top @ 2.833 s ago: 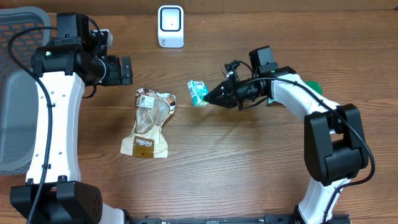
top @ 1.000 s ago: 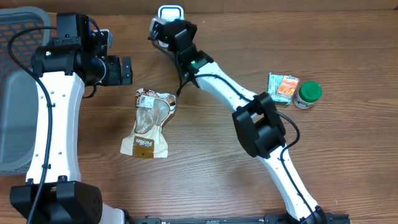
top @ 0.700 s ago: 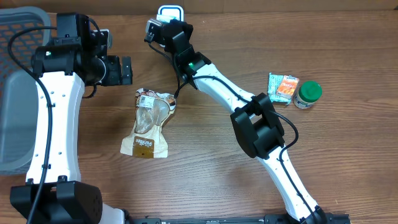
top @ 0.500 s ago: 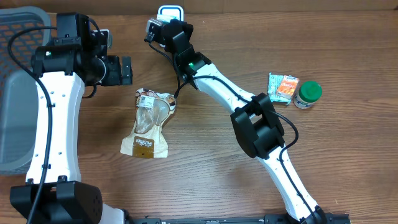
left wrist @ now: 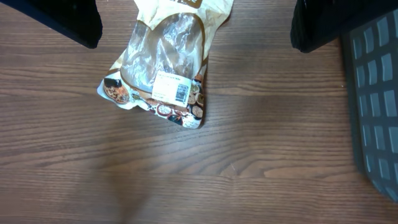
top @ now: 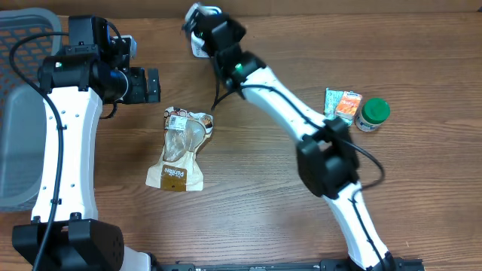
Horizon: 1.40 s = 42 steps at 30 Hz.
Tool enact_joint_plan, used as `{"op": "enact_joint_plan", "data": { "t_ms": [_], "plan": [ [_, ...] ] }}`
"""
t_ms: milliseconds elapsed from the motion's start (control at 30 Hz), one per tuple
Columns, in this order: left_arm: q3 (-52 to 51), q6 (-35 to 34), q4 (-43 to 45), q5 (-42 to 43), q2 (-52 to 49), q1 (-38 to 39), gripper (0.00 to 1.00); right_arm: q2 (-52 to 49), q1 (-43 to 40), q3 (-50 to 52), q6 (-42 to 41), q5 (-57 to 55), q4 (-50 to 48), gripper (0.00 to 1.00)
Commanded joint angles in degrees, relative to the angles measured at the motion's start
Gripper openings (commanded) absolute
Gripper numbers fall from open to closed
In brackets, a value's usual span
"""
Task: Scan the item barcode
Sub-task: 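Carry the teal tissue pack right and set it beside the jar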
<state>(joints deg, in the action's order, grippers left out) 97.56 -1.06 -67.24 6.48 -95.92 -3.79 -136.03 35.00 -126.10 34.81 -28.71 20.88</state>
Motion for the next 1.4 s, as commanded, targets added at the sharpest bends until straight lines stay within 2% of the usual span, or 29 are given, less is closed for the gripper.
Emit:
{"op": "enact_joint_plan", "data": {
  "t_ms": [0,167,367,500,600,800,1033,1200,1367],
  "plan": [
    [1.07,1.11,0.15,0.44,-0.39,-0.04,0.99,11.56,-1.05,-0.63,-14.29,1.42,5.03,0.04],
    [1.05,1.09,0.17,0.44,-0.39,-0.04,0.99,19.41,-3.04,-0.63,-27.52,5.29,21.97,0.04],
    [1.07,1.11,0.17,0.44,-0.39,-0.04,0.99,25.42,-8.11,-0.63,-42.51,19.26,46.6,0.04],
    [1.05,1.11,0.17,0.44,-0.39,-0.02,0.99,25.38,-13.66,-0.17,-47.82,25.22,61.72,0.04],
    [1.05,1.11,0.15,0.44,-0.39,-0.02,1.0,25.33,-17.75,3.15,-48.57,25.2,67.34,0.04],
    [1.07,1.11,0.17,0.44,-0.39,-0.02,1.0,25.33,-25.49,14.47,-48.5,25.18,66.42,0.04],
    [1.07,1.11,0.15,0.44,-0.39,-0.02,0.99,25.33,-30.91,27.8,-48.37,24.5,56.72,0.04],
    [1.05,1.11,0.17,0.44,-0.39,-0.04,1.0,25.33,-33.62,31.82,-48.37,24.28,52.46,0.04],
    [1.05,1.11,0.17,0.44,-0.39,-0.04,1.0,25.33,-36.3,32.26,-48.37,24.33,48.52,0.16]
  ]
}}
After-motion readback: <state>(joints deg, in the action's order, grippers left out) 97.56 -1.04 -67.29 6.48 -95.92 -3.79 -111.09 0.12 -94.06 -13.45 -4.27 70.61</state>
